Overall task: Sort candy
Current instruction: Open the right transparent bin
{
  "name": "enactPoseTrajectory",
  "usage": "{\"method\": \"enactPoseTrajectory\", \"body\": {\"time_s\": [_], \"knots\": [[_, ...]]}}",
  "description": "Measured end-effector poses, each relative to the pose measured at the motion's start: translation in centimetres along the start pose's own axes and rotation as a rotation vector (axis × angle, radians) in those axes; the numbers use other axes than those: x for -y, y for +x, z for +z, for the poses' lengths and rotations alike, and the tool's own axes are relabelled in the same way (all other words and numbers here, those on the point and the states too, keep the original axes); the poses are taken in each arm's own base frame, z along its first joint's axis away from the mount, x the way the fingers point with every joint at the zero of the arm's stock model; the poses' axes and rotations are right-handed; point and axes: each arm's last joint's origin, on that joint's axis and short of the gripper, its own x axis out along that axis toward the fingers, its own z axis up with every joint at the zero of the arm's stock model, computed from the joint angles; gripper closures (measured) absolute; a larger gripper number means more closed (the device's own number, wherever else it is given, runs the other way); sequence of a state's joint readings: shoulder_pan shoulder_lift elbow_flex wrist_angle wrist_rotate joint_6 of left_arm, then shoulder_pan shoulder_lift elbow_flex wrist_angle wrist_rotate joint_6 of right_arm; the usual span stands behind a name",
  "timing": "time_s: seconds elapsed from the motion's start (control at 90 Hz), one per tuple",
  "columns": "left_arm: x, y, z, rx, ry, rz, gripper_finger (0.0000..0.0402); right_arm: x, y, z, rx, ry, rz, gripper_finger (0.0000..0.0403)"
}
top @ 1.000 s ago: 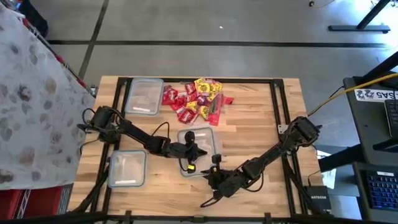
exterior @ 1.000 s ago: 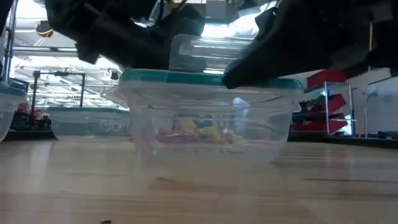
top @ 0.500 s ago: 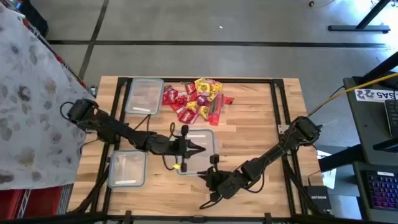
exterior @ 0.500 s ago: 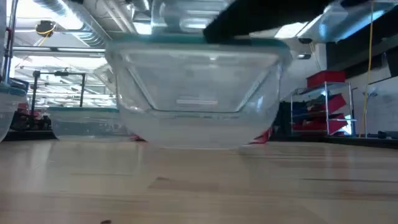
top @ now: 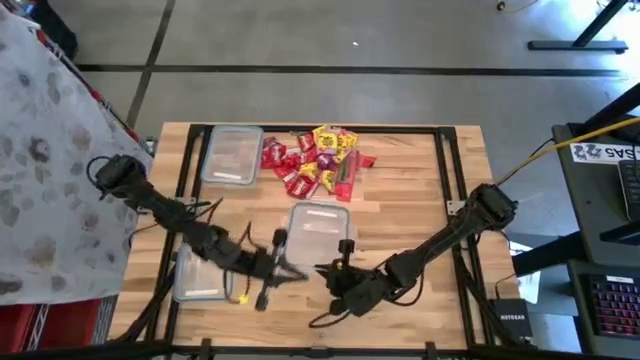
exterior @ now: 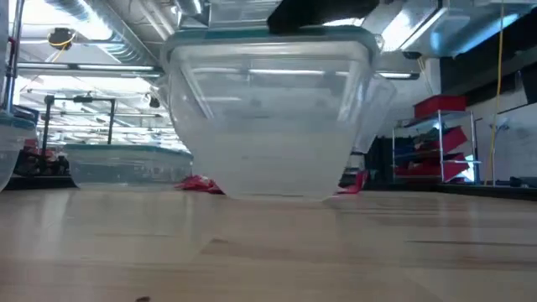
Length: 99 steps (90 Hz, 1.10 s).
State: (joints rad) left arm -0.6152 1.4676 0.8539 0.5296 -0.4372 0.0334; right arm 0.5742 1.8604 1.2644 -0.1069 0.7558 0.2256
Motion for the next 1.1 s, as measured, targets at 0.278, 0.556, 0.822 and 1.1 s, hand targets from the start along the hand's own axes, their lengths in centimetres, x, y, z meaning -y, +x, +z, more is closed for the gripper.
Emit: {"method": "enactPoseTrajectory", "body": {"time_s": [0.278, 0.556, 0.822, 1.1], "knots": [[2.3, 0.1, -3.6, -0.178, 0.022, 0.149, 0.0402, 2.0, 1.0, 1.4, 0.044, 0.169, -0.009, 0.0391], [3.0, 1.0, -6.9, -0.244, 0.057, 0.354, 0.0402, 1.9, 0.8, 3.0, 0.176, 0.26, 0.031, 0.0391], [3.7, 0.9, -8.9, -0.271, 0.042, 0.474, 0.0402, 1.4, 0.4, 3.3, 0.21, 0.273, 0.055, 0.0391], [4.2, 0.4, -12.6, -0.385, -0.018, 0.51, 0.0401, 1.4, 0.2, 3.9, 0.257, 0.295, 0.085, 0.0391]]}}
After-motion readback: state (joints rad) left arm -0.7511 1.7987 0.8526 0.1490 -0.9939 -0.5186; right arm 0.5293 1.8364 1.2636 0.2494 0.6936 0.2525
